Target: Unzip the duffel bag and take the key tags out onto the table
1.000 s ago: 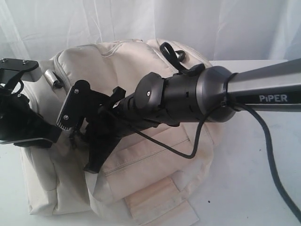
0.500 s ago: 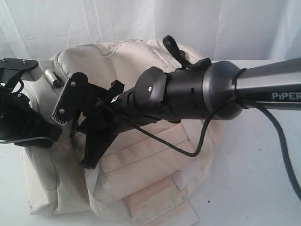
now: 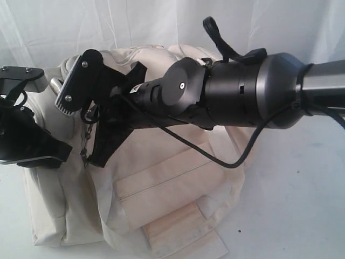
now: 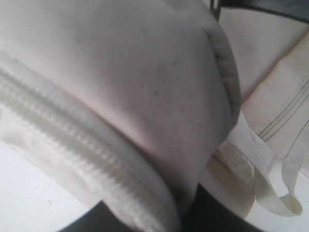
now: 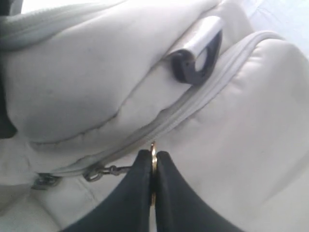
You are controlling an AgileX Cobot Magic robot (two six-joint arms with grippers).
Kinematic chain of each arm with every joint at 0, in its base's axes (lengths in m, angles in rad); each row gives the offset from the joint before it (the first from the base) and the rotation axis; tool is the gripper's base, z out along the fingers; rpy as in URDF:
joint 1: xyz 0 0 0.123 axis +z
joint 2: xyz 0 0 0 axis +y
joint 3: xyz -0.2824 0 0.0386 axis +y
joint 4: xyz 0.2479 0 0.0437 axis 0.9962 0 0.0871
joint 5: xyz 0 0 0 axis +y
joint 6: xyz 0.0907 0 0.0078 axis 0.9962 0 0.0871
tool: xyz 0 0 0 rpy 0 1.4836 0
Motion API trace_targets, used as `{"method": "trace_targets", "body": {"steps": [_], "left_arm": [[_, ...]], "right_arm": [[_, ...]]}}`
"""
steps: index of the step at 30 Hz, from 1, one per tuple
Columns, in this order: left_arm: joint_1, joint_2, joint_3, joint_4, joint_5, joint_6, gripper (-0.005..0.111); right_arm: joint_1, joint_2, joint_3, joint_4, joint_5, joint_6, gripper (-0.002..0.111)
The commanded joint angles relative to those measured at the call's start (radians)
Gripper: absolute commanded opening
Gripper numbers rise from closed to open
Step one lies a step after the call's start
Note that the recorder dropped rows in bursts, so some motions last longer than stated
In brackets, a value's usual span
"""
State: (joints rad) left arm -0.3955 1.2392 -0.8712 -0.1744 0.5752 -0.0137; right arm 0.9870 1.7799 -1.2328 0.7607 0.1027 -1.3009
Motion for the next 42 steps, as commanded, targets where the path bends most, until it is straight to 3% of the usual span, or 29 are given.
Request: {"method": "trace_targets", "body": {"steps": [1,42], "left_arm": [[-0.006,-0.002,0.004,-0.032,0.022,-0.004,0.000],[-0.006,-0.002,0.004,-0.032,0.024,0.014,0.000]], "right_arm": [[0.001,-0.013,-0.011,0.003,-0.062,0.004,0.000],[-0.010,0.176,-0.391,0.001,-0.003,-0.004,0.000]]}}
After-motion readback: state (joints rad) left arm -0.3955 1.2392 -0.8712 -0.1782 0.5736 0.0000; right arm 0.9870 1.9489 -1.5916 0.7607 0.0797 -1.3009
